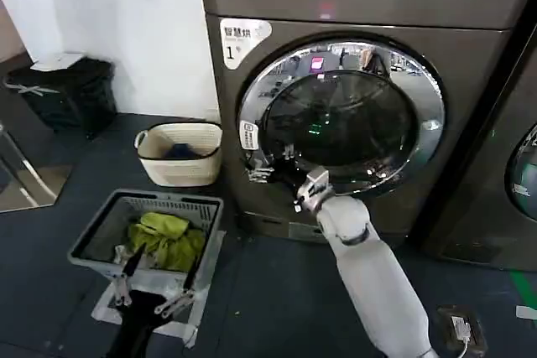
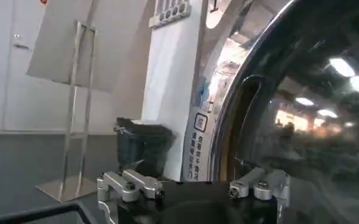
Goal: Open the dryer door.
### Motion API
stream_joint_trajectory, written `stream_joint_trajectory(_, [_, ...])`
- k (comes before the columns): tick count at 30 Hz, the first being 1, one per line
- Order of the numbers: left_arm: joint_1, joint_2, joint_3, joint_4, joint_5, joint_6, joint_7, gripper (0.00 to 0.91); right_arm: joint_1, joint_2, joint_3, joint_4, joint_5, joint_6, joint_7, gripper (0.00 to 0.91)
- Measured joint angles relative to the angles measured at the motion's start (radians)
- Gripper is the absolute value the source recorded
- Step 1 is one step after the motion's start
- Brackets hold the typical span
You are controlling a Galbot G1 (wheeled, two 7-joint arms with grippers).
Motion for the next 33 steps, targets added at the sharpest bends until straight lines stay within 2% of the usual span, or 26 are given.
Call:
stream_joint_trajectory(25, [0.001, 0.001, -0.001, 0.002, 0.000, -0.001, 0.000, 0.907, 0.080, 0.015, -0.026, -0.121, 0.017, 0.017, -0.049, 0.907])
stream_joint_trajectory(33, [0.001, 0.003, -0.001, 0.002, 0.000, -0.003, -0.001, 0.907, 0.108, 0.008, -0.021, -0.142, 0.087, 0.008, -0.118, 0.907])
